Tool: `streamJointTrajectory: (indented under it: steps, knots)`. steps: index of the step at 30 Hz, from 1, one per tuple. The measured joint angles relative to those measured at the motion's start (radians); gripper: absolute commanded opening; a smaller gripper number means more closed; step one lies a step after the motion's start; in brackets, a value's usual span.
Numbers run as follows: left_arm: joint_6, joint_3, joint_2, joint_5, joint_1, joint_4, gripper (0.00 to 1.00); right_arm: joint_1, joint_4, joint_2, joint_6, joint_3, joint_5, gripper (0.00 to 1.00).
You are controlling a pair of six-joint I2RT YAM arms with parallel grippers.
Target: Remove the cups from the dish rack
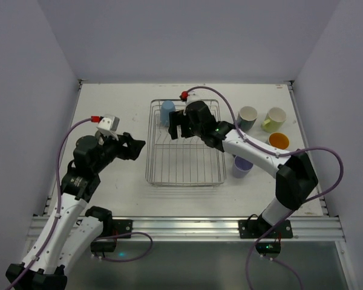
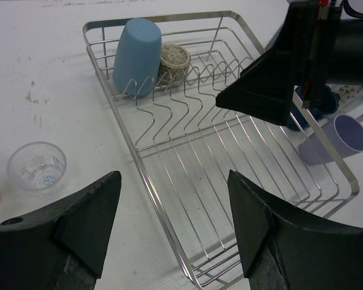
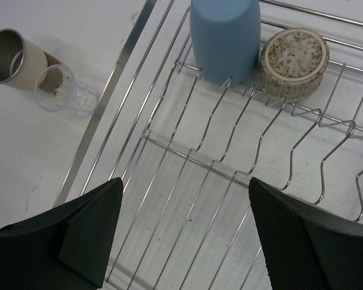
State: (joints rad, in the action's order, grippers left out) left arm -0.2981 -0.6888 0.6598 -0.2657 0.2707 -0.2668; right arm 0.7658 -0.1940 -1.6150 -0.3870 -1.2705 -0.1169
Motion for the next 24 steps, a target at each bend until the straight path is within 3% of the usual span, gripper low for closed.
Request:
streamJointTrajectory:
  steps: [6,12,18,24]
  knots:
    - [0.003,0.016,-0.019,-0.011,0.000,0.002,0.75,0.000,-0.051,-0.111,0.028,-0.119,-0.047,0.93]
    - [0.002,0.016,-0.017,-0.010,0.000,0.012,0.75,0.000,-0.104,-0.142,0.045,-0.171,-0.107,0.92]
    - [-0.032,-0.044,0.147,-0.010,0.000,0.013,0.80,0.000,-0.081,0.018,0.045,-0.023,-0.111,0.88]
    - [-0.094,-0.222,0.377,0.063,0.054,0.031,0.83,0.000,-0.047,0.229,0.044,0.123,-0.110,0.86]
